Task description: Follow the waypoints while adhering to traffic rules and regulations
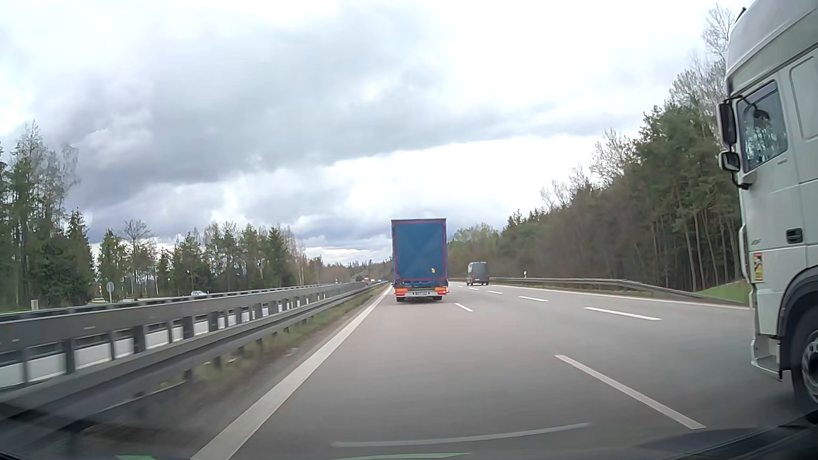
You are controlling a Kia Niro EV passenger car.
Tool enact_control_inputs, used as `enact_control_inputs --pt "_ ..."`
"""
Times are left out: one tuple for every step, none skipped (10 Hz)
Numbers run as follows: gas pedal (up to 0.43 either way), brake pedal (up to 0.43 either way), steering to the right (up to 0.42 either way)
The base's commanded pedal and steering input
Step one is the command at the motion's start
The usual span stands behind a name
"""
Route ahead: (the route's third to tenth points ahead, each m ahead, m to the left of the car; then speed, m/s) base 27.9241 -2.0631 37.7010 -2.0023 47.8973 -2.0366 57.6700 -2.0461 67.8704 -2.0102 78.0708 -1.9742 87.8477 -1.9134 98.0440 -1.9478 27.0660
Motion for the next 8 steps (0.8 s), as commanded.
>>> enact_control_inputs --pt "0.11 0.0 -0.003" --pt "0.11 0.0 -0.003" --pt "0.11 0.0 -0.003" --pt "0.11 0.0 -0.003" --pt "0.11 0.0 -0.003" --pt "0.11 0.0 -0.003" --pt "0.11 0.0 -0.003" --pt "0.098 0.0 -0.003"
